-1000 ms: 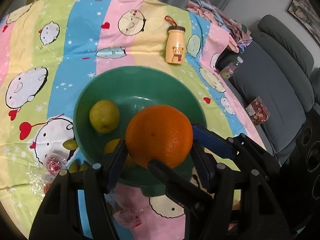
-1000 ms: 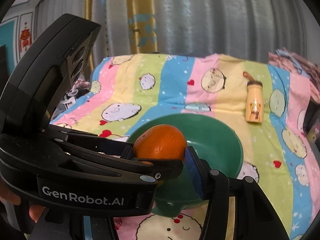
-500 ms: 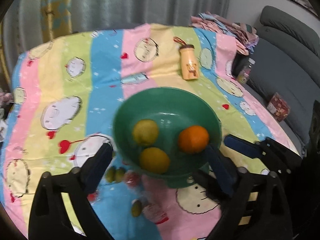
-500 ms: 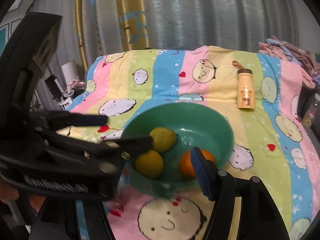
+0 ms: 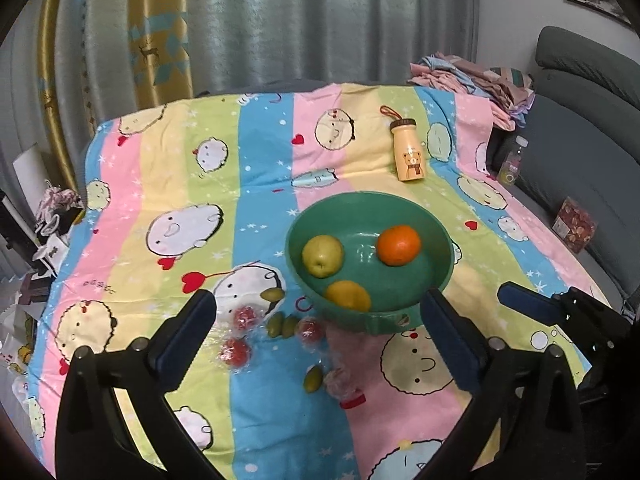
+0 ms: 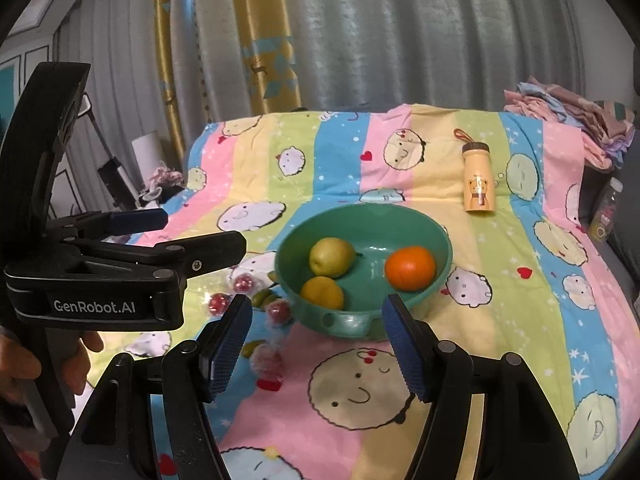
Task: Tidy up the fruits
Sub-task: 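Move the right tool back toward the wrapped red fruits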
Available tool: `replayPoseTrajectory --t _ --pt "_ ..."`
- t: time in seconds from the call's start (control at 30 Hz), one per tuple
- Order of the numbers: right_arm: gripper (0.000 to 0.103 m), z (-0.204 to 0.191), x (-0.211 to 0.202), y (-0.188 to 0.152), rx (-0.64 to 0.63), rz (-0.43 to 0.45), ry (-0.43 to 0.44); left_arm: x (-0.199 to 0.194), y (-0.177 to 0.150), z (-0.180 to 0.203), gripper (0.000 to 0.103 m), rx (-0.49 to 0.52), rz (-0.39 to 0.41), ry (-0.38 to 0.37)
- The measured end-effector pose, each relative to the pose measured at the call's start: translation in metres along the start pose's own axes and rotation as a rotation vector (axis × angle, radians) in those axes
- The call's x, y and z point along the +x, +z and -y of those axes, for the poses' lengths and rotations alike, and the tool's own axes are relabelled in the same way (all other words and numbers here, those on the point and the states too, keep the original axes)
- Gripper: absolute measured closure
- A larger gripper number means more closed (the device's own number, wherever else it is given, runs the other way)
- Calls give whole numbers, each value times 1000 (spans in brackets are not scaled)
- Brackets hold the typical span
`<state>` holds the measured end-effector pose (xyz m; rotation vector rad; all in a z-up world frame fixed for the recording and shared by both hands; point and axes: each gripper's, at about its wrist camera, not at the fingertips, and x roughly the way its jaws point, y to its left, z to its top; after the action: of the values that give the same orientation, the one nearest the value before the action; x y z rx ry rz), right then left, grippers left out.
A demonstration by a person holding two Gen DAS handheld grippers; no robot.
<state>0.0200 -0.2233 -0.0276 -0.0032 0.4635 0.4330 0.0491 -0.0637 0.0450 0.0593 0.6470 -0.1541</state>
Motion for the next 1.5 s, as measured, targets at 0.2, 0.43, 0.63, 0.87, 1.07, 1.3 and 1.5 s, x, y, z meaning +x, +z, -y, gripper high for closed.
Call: replayPoseTrajectory --t 0.2,0.43,0.63,0.87,1.07,1.3,1.5 --pt "35 -10 -9 -1 -15 -4 5 -17 -4 -4 1 -11 15 8" --pt "34 -21 -9 -7 -11 -33 27 -24 -16 -25 1 -78 -10 -33" --pt "34 -28 0 -21 6 -91 67 -23 -36 -71 1 -213 -36 -5" --pt "34 -35 27 -41 22 -186 105 -5 -79 -108 0 -298 -142 13" --pt "34 -45 48 -57 5 -251 131 15 -112 -119 0 -345 -238 -58" --pt "37 -44 69 -68 16 -278 137 24 -124 -126 1 -371 -236 -97" --pt "48 -40 87 -68 21 -277 126 36 -117 -128 1 -351 -211 -99"
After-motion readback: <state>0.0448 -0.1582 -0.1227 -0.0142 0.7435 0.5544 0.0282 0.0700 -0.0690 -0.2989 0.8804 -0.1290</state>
